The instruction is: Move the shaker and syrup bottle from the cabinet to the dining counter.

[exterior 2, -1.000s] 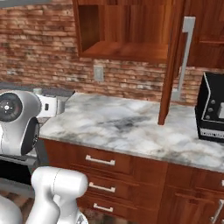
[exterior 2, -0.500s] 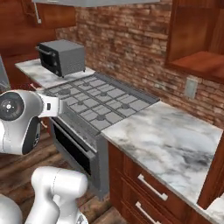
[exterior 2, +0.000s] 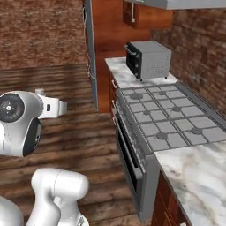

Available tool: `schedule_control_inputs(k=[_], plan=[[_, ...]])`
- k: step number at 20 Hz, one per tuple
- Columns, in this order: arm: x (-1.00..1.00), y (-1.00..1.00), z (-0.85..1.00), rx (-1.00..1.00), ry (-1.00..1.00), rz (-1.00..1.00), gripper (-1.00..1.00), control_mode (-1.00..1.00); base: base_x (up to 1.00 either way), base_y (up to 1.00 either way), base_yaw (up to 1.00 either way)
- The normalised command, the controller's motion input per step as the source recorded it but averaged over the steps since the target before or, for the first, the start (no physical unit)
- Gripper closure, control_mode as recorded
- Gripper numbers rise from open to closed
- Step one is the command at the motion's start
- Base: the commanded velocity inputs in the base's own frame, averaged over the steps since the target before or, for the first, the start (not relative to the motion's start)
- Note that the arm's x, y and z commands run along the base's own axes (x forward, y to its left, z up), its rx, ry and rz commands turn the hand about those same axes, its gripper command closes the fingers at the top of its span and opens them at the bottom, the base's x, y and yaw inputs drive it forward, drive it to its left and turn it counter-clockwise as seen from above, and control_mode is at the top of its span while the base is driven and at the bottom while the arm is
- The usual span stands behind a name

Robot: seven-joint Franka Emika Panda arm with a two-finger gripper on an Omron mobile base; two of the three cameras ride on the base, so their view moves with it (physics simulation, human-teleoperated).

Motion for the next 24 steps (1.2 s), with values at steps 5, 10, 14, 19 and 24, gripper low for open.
schedule_control_inputs(k=[5, 10, 14, 19, 24], plan=[[0.00, 0.00, 0.00, 0.00, 0.00, 0.00, 1.00, 1.00, 0.47, 0.16, 0.61], [0.00, 0.00, 0.00, 0.00, 0.00, 0.00, 1.00, 1.00, 0.66, 0.11, 0.53], [0.00, 0.00, 0.00, 0.00, 0.00, 0.00, 1.00, 1.00, 0.75, 0.17, 0.43], [0.00, 0.00, 0.00, 0.00, 0.00, 0.00, 1.00, 1.00, 0.87, 0.10, 0.29], [0.00, 0.00, 0.00, 0.00, 0.00, 0.00, 1.00, 1.00, 0.94, 0.00, 0.12]])
